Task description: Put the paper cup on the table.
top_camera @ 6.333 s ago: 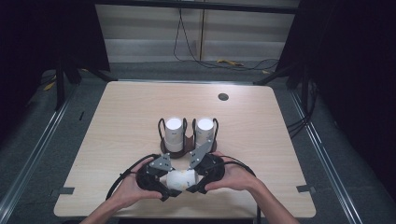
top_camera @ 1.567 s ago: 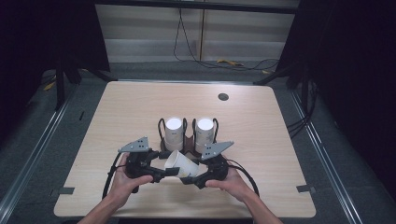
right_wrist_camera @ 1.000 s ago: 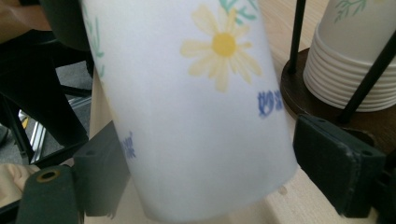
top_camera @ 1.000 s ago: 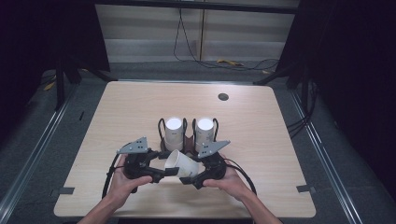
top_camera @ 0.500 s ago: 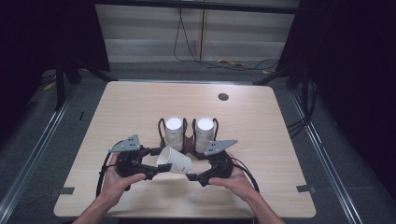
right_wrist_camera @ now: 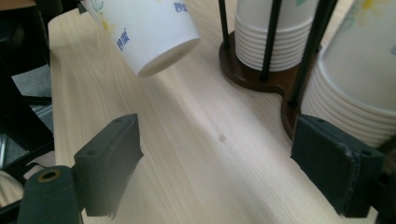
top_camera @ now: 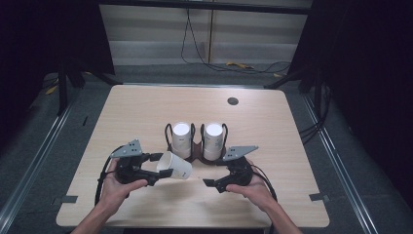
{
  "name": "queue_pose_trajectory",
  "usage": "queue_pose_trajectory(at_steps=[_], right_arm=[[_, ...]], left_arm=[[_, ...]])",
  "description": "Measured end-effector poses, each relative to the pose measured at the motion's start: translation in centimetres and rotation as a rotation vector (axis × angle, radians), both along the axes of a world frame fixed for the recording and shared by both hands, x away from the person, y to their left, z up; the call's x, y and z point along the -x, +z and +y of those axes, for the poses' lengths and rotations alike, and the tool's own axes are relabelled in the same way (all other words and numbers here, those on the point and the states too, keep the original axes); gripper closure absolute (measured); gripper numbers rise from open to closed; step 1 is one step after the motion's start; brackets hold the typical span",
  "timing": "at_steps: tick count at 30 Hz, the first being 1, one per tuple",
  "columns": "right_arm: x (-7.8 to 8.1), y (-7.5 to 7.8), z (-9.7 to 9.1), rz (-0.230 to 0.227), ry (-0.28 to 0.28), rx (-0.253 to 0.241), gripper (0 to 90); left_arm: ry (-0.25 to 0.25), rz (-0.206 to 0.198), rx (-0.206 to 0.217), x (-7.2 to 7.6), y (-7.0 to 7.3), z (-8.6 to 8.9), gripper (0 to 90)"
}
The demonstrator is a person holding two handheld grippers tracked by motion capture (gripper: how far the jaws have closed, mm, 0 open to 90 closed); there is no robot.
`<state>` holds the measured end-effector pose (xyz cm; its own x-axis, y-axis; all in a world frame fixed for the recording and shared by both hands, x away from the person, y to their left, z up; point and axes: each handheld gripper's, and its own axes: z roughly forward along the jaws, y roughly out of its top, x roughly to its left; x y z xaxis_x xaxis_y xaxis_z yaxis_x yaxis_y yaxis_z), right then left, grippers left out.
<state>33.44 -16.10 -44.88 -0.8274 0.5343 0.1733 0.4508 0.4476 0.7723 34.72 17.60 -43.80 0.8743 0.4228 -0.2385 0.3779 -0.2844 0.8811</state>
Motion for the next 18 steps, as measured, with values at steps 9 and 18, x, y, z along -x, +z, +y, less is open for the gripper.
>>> queue_pose_trajectory(at_steps=[9, 18], right_arm=[[0.8, -0.5, -2.1, 0.010, -0.059, 0.013, 16.4], [1.2, -0.3, -3.0, -0.034, -0.141, 0.048, 17.2]], left_arm=[[0.052, 0.028, -0.037, -0.4, -0.6, 1.3, 28.3], [0.112, 0.053, -0.082, -1.3, -1.2, 2.4, 28.2]])
